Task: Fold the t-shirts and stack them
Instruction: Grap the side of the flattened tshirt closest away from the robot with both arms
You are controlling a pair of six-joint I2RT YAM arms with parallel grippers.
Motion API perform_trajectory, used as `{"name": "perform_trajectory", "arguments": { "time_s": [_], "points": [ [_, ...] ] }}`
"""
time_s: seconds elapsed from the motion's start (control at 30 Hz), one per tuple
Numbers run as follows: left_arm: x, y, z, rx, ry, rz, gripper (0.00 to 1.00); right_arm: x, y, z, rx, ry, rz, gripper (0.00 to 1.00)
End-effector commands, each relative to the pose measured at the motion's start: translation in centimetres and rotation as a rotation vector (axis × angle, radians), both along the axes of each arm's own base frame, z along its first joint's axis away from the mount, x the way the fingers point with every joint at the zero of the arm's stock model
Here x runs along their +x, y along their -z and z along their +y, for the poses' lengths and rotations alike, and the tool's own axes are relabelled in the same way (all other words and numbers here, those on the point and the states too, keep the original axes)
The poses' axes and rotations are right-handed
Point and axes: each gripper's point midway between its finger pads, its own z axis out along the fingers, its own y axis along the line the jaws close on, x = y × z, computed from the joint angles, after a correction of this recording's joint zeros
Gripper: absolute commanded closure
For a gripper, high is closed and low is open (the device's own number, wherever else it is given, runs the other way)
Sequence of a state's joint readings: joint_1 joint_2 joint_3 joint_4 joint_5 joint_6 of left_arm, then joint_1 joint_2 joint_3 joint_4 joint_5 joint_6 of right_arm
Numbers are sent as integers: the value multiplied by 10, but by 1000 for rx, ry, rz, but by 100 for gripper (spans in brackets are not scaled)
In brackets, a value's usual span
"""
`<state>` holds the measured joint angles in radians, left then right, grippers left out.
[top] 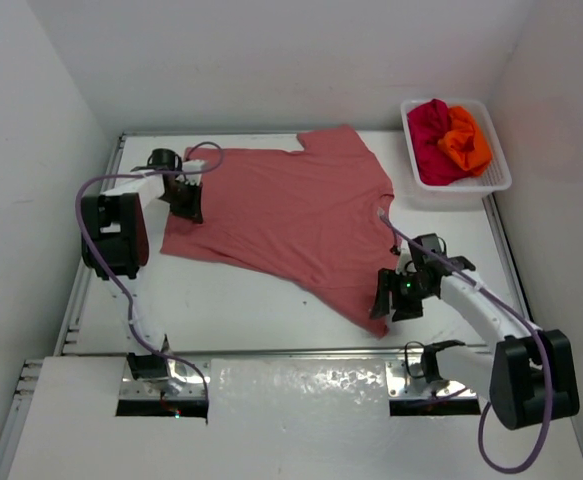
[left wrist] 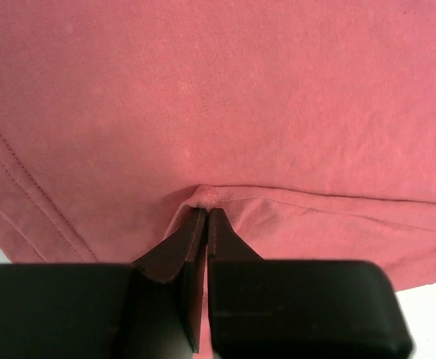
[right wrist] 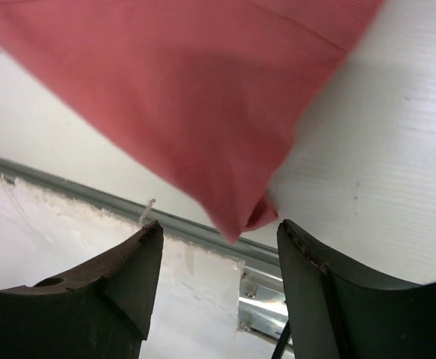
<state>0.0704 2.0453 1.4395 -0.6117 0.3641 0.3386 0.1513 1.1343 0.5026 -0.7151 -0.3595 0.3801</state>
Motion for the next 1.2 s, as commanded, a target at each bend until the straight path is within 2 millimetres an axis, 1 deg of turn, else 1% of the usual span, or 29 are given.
{"name": "perform_trajectory", "arguments": {
  "time_s": [0.0, 0.1, 0.17, 0.23, 0.27, 0.3, 0.33, 0.37, 0.4, 0.47, 0.5, 0.53, 0.57, 0.63, 0.67, 0.7, 0.73, 0.77, 0.83, 0.87, 0.93, 1.0, 1.07, 1.17],
  "points": [
    [6, -29, -8, -14, 31, -80, 100, 5, -9, 14, 32, -149, -114, 40],
    [6, -30, -8, -12, 35, -87, 100, 11, -7, 16, 4, -195, -151, 40],
    [6, -33, -9, -22, 36, -90, 100, 8, -1, 15, -3, -214, -129, 40],
    [5, -42, -12, -35, 43, -103, 100, 3, 4, 15, -10, -242, -111, 40],
    [4, -52, -13, -35, 51, -124, 100, 1, 8, 15, -14, -254, -99, 41],
    [4, -57, -12, -36, 55, -135, 100, 0, 10, 17, -15, -266, -98, 41],
    [1, -58, -13, -33, 65, -138, 100, 4, 14, 19, -12, -268, -101, 42],
    [1, -63, -11, -24, 62, -153, 100, 8, 15, 21, -9, -270, -105, 49],
    [0, -63, -11, -18, 64, -156, 100, 12, 15, 22, -11, -264, -106, 54],
    [1, -62, -7, 2, 60, -156, 100, 29, 11, 29, -1, -247, -115, 65],
    [2, -62, -5, 9, 57, -159, 100, 34, 9, 31, 5, -242, -115, 73],
    [3, -62, -5, 15, 57, -157, 100, 35, 8, 33, 6, -240, -97, 76],
    [4, -62, -4, 20, 57, -159, 100, 40, 5, 33, -2, -243, -93, 76],
    [5, -64, -2, 31, 57, -164, 100, 29, 11, 24, -47, -263, -21, 83],
    [5, -64, -1, 34, 54, -166, 100, 25, 13, 20, -66, -269, -3, 85],
    [5, -65, -1, 37, 54, -168, 100, 22, 12, 17, -80, -268, -1, 85],
    [4, -65, -1, 36, 54, -169, 100, 17, 11, 13, -93, -261, 9, 78],
    [4, -66, -1, 33, 55, -172, 100, 13, 12, 9, -112, -259, 10, 64],
    [4, -67, -2, 31, 54, -173, 100, 11, 2, 6, -119, -248, -33, 42],
    [5, -66, -2, 31, 54, -175, 100, 10, 0, 4, -134, -246, -49, 39],
    [6, -68, -2, 31, 53, -177, 100, 9, -9, 2, -147, -241, -102, 37],
    [8, -70, -2, 30, 53, -183, 100, 0, -8, 5, -134, -269, -106, 40],
    [9, -70, -1, 33, 52, -183, 100, -10, 0, 13, -101, -303, -113, 40],
    [11, -71, -1, 37, 52, -186, 100, -16, 11, 18, -104, -336, -100, 41]
  ]
}}
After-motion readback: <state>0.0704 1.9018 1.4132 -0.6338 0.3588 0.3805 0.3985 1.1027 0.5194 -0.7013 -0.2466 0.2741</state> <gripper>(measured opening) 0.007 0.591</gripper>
